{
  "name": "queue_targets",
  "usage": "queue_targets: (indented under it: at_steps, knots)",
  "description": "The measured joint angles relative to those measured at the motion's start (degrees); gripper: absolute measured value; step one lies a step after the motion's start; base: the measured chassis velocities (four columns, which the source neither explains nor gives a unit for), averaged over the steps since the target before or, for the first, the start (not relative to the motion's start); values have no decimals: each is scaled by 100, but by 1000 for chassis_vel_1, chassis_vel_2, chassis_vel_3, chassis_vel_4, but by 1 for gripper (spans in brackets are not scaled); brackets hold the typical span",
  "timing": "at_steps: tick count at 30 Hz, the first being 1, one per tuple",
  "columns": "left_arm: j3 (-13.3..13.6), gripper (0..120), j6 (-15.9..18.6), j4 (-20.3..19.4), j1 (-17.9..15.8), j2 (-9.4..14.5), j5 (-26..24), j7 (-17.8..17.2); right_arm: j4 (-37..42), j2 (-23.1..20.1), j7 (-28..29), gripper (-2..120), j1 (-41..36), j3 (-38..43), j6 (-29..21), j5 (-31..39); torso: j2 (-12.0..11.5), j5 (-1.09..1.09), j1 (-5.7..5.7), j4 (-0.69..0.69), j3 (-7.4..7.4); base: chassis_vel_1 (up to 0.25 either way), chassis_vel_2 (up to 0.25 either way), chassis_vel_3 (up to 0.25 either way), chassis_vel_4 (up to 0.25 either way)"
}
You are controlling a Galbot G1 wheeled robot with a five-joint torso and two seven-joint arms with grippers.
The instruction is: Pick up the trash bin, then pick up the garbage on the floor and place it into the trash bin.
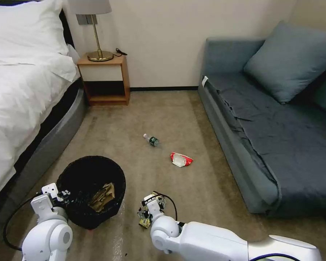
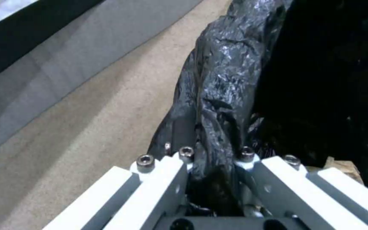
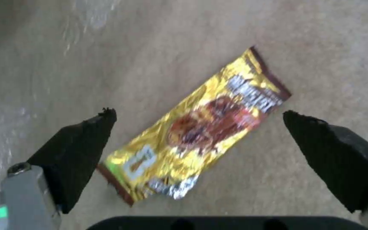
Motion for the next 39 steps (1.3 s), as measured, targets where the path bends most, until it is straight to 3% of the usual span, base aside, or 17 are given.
queue_targets:
  at_steps: [9,39]
  knots:
    - [-18,2,-19,-22,30,-24,-18,8,-451,289,-93,100,338,-549,-94,262,0,1,0,0,0,0,0,0,0]
    - [13,2,-63,1,56,-50,10,13,-1582,571,-559,100,235,-677,11,42,0,1,0,0,0,0,0,0,0]
